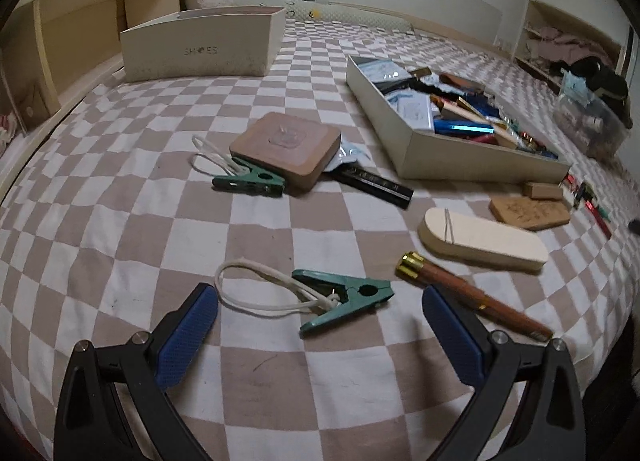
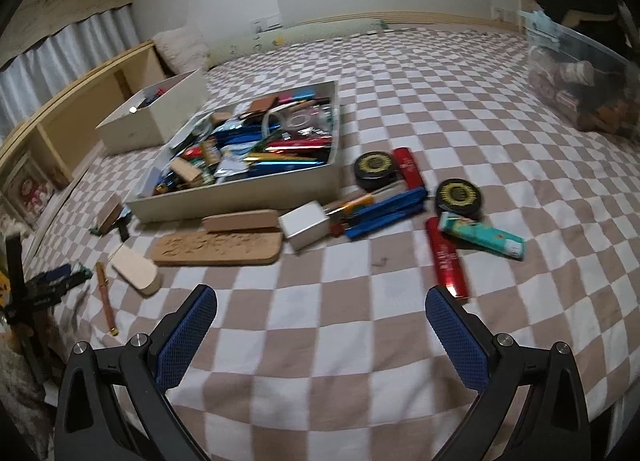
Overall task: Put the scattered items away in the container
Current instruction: 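Reach the left gripper to the green clothespin while the right reaches the teal lighter, then grasp the green clothespin with the left gripper while the right grasps the teal lighter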
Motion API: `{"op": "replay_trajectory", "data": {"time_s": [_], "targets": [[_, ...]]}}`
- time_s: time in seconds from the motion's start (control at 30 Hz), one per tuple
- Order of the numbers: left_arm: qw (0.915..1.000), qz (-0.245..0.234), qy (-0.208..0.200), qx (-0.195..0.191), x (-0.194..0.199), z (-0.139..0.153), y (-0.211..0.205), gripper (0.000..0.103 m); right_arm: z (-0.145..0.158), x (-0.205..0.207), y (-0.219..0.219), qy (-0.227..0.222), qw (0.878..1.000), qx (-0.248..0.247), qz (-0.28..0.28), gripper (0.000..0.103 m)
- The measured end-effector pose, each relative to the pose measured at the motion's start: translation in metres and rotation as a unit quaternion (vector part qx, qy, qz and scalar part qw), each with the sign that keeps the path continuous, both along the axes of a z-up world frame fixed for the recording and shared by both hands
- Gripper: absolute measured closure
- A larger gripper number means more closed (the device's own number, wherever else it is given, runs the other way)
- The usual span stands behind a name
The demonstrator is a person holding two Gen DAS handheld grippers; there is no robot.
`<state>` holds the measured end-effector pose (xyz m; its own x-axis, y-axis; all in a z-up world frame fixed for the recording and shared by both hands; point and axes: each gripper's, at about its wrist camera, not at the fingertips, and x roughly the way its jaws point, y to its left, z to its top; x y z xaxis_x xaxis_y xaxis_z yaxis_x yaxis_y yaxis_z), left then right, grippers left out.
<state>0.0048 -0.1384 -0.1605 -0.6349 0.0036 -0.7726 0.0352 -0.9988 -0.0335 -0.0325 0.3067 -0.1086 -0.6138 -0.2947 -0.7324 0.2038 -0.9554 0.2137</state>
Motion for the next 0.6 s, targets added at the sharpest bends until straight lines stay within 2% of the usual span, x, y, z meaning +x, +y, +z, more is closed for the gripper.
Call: {"op": "replay_trajectory", "data": {"time_s": [0.2,0.37,0.53,0.6], "targets": [[0.999,-0.016,0.005,-0.042,-0.002,-0.006,0.012,0.0,-0.008,-0.008,0.034,-0.013,0.999,0.002,-0.032,0.0],[0.9978,-0.031,0.012,-0.057,-0.007,-0.007,0.021,0.014,-0.021,-0.017,0.054,-0.034,0.998,0.008,-0.056,0.0],[0.998,-0.04,0.015,-0.045,-0.008,-0.007,0.026,0.035,-0.031,-0.031,0.059,-0.06,0.996,0.027,-0.057,0.0],[0.9985,-0.038,0.017,-0.036,-0.008,-0.007,0.026,0.038,-0.034,-0.035,0.06,-0.07,0.995,0.035,-0.058,0.0]]}}
